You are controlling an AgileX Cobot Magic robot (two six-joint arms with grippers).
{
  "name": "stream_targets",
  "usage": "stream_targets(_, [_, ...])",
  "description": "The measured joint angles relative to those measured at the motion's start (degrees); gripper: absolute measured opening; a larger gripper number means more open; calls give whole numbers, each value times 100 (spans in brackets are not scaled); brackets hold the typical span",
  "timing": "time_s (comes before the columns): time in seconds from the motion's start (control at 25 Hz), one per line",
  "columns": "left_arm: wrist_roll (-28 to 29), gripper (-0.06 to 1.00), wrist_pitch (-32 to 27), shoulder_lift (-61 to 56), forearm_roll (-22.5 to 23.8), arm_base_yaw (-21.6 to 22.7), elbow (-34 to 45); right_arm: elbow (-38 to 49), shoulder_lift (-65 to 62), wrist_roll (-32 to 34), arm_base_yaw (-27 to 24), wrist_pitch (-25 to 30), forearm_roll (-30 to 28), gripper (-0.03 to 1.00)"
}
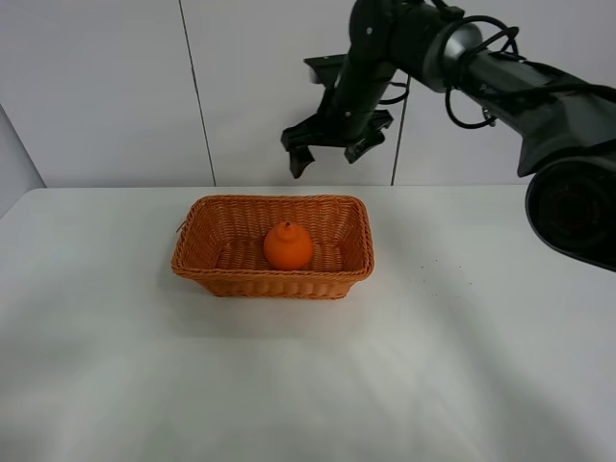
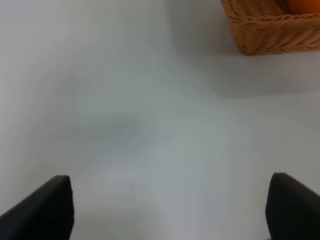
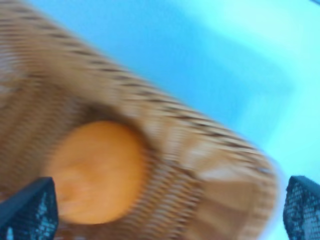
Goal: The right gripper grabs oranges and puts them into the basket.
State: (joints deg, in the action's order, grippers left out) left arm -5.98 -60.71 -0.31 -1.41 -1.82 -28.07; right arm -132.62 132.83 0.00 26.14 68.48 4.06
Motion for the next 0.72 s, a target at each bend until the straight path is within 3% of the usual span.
stream_targets(0.4, [0,88,0,0,0,0,0,0,0,43,-2034,18,-68,69])
stream_targets(0.56, [0,88,0,0,0,0,0,0,0,57,-2523,31,-44,69])
stream_targets(0.72, [0,88,0,0,0,0,0,299,-165,54,-2707,82,-53,69])
